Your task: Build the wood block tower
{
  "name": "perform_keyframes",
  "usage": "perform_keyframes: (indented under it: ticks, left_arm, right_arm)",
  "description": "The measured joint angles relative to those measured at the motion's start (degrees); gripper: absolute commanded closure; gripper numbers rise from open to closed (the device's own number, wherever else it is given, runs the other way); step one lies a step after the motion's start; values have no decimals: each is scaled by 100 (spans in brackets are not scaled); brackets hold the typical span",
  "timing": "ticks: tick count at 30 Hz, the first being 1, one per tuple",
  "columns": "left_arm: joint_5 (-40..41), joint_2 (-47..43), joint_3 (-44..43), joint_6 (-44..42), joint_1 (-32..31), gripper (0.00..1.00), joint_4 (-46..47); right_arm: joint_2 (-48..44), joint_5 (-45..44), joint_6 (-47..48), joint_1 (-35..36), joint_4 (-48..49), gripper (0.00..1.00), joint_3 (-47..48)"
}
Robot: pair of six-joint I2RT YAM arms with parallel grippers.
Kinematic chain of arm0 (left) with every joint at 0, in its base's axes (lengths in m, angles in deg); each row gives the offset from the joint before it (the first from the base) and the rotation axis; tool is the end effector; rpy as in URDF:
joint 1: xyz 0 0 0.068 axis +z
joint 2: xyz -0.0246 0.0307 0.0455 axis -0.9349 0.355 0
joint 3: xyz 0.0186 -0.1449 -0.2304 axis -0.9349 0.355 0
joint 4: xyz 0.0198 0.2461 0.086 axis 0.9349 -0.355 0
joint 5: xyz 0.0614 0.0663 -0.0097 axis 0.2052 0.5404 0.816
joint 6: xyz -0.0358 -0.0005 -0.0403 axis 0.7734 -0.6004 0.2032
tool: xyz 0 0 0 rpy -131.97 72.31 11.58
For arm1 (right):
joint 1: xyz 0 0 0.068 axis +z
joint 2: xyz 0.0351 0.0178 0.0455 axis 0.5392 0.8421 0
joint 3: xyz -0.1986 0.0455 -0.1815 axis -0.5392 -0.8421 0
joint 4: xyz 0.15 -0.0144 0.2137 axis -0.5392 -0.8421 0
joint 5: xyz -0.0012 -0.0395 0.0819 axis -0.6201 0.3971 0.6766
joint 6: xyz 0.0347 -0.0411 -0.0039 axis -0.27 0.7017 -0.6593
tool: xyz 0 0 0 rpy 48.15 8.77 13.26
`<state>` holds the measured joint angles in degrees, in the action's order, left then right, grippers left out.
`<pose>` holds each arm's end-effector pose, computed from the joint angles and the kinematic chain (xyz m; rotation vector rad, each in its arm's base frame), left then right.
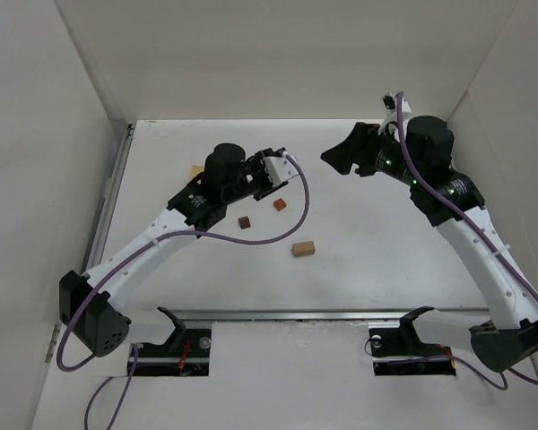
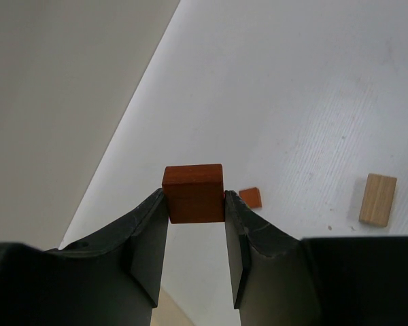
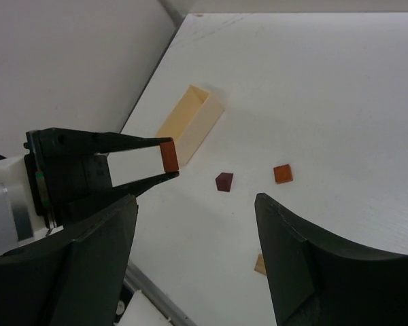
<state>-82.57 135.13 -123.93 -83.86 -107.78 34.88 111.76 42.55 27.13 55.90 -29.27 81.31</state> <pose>0.2330 -0.1961 0.3841 1.2129 1.2945 -0.2237 0.2278 0.1087 0.4521 -0.1777 1.8510 0.8504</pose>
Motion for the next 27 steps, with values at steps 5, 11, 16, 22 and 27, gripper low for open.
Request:
perform_keyframes:
  ticks: [5, 11, 16, 22, 27]
  left_arm:
    - [-313, -35, 28, 17, -337, 100, 525]
    - [-468, -33, 31, 162, -555, 100, 785]
    - [-472, -31, 31, 264, -605, 100, 813]
    - [-437, -15, 37, 297, -634, 100, 774]
    - [-437, 7, 37, 297, -634, 100, 776]
  right_arm:
    - [114, 330, 31, 4, -116, 28, -13]
    - [415, 492, 48, 107, -175, 34, -35]
    - [734, 647, 55, 190, -190, 41, -50]
    - [787, 883, 63, 223, -122, 46, -68]
    - [769, 992, 66, 302, -33, 49, -90]
